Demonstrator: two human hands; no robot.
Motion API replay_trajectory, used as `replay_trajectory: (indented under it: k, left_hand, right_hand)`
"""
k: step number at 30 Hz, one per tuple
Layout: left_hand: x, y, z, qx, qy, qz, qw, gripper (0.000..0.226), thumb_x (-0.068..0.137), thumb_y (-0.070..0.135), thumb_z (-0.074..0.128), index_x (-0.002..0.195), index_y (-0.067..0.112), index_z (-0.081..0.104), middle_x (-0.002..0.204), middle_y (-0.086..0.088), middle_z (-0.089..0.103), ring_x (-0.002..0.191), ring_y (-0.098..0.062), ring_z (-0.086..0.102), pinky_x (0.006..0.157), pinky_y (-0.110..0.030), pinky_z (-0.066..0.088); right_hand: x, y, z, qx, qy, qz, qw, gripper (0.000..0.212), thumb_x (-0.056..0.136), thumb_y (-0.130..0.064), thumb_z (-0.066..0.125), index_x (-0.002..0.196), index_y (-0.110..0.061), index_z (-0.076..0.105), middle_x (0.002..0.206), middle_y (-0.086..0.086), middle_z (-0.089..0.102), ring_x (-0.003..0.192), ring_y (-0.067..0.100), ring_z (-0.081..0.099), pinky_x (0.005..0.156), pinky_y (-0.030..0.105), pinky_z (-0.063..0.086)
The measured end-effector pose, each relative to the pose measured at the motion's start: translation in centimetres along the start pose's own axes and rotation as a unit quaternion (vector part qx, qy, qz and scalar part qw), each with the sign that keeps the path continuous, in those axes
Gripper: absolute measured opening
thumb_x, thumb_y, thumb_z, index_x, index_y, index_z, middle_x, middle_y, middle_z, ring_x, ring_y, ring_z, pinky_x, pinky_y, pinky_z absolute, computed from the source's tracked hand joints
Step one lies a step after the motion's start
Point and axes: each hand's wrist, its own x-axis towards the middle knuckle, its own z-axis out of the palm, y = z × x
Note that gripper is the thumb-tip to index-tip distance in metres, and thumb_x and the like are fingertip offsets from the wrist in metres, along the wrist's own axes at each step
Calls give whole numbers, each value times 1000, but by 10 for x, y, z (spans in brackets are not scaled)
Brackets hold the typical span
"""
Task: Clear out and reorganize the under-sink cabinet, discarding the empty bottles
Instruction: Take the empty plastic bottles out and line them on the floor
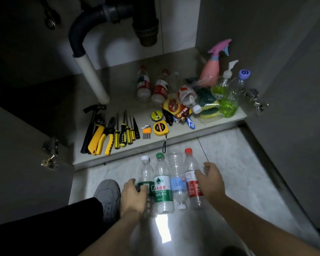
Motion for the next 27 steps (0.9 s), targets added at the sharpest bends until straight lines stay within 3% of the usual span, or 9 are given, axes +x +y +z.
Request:
replay_trajectory:
  k: [3, 5, 8, 11, 13, 16, 19, 24, 27]
  left_hand:
    - [15, 28, -17, -1, 46, 61, 997, 37, 95, 36, 51, 129, 23, 54, 123, -1, 64, 105, -23, 63, 88, -37, 53]
    - [34, 54, -30, -3, 64, 105, 992, 26, 97, 37, 49, 119, 25, 57, 108, 5, 66, 88, -12, 63, 76, -34, 56]
    - [70, 103, -45, -5, 103, 153, 983, 23, 98, 33, 50, 116, 24, 61, 88, 14, 63, 74, -3, 61, 57, -21, 45]
    - [114, 155, -56, -27, 166, 190, 967, 23, 94, 32, 51, 111, 24, 64, 100, 0, 70, 91, -25, 65, 68, -26, 38]
    - [143, 187, -58, -38, 171, 205, 963, 31, 93, 36, 51, 119, 22, 61, 113, -7, 68, 105, -31, 63, 77, -32, 44]
    - [188, 227, -57, -17, 121, 175, 977, 55, 98, 45, 48, 148, 26, 35, 142, -8, 51, 128, -32, 51, 100, -42, 42]
    - [227, 257, -54, -91, 81, 155, 980, 72, 97, 34, 55, 156, 19, 17, 158, -9, 27, 139, -31, 37, 112, -43, 34]
    - [260, 267, -52, -65, 65, 132, 987, 59, 97, 41, 56, 145, 10, 39, 141, -13, 50, 126, -30, 51, 101, -35, 42]
    - [261, 258, -43, -132, 22, 128, 983, 47, 96, 29, 59, 139, 12, 47, 123, -3, 58, 111, -21, 57, 89, -30, 44]
  right_hand:
    - [22, -47, -8, 64, 25, -39, 997, 29, 91, -27, 65, 119, -23, 61, 109, -1, 68, 90, 15, 62, 73, 24, 44]
    - [37, -85, -15, 83, 30, -86, 992, 19, 91, -22, 61, 109, -28, 62, 98, -7, 67, 84, 9, 63, 62, 18, 47]
    - [65, -140, -27, 65, 40, -160, 984, 19, 89, -17, 63, 105, -26, 63, 94, -9, 66, 92, 13, 64, 86, 36, 56]
    - [100, -181, -34, -2, 70, -224, 972, 24, 88, -22, 66, 111, -23, 64, 106, -1, 68, 101, 21, 64, 91, 44, 54]
    - [121, -200, -32, -60, 100, -260, 959, 32, 87, -26, 65, 118, -20, 62, 116, 7, 64, 110, 27, 59, 91, 44, 52]
    - [152, -217, -20, -177, 136, -279, 934, 44, 88, -37, 63, 125, -13, 56, 131, 14, 56, 125, 34, 48, 96, 44, 46]
    - [176, -224, -6, -269, 145, -287, 908, 61, 90, -55, 60, 129, -9, 51, 133, 17, 55, 126, 36, 45, 99, 44, 40]
    - [192, -212, 10, -332, 200, -315, 866, 82, 86, -71, 55, 134, -4, 49, 134, 20, 56, 127, 37, 47, 105, 46, 36]
    - [192, -202, 10, -338, 202, -319, 862, 72, 91, -67, 53, 126, -4, 54, 129, 19, 59, 125, 35, 48, 109, 46, 34]
